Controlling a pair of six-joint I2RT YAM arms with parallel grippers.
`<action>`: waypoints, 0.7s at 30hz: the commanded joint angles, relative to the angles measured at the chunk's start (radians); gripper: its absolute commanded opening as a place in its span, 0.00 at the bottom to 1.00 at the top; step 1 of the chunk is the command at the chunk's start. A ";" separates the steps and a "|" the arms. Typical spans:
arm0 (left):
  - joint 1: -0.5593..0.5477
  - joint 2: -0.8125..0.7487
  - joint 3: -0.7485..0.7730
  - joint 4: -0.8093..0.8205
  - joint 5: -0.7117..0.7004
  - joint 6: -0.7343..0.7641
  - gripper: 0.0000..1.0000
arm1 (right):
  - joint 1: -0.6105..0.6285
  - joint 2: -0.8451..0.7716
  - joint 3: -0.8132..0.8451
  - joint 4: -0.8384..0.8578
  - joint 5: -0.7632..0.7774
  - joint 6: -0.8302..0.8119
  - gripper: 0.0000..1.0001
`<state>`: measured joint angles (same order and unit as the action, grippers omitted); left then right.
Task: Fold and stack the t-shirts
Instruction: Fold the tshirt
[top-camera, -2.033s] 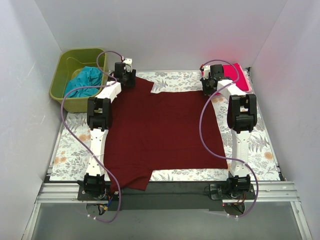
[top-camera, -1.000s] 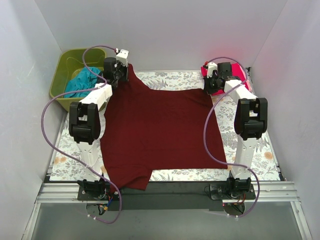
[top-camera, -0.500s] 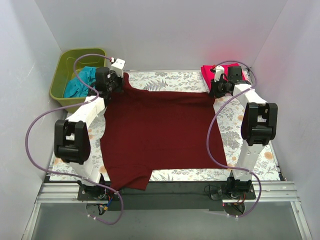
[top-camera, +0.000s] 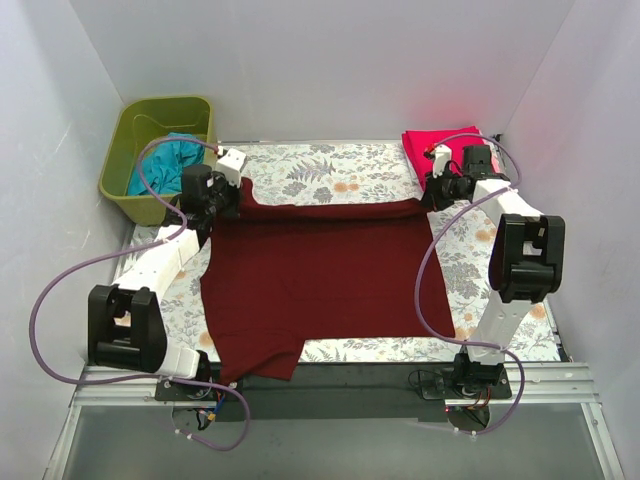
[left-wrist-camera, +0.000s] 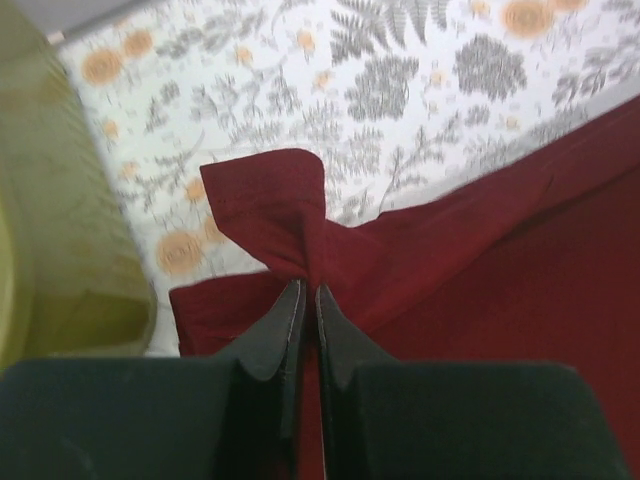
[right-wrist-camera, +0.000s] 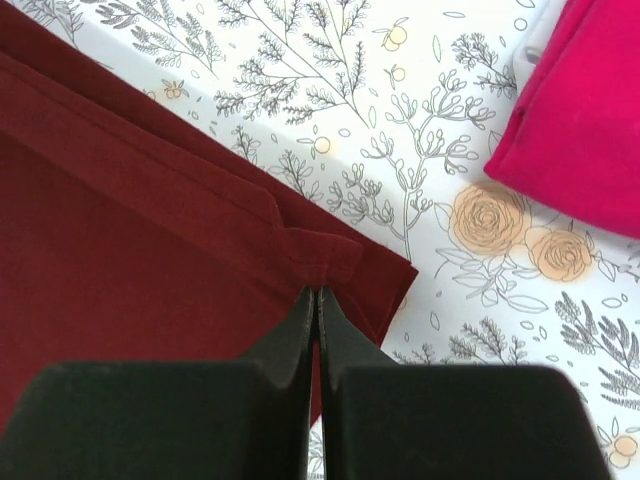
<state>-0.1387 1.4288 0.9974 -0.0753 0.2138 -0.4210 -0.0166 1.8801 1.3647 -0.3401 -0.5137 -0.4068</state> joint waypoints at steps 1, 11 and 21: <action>0.007 -0.091 -0.057 -0.034 -0.033 0.030 0.00 | -0.020 -0.070 -0.035 0.004 -0.045 -0.044 0.01; 0.001 -0.180 -0.216 -0.112 -0.022 0.091 0.00 | -0.020 -0.061 -0.137 -0.013 -0.049 -0.113 0.01; -0.038 -0.151 -0.287 -0.218 0.018 0.103 0.00 | -0.022 -0.027 -0.167 -0.014 -0.019 -0.153 0.01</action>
<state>-0.1623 1.2877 0.7368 -0.2508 0.2222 -0.3370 -0.0326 1.8488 1.1954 -0.3595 -0.5411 -0.5297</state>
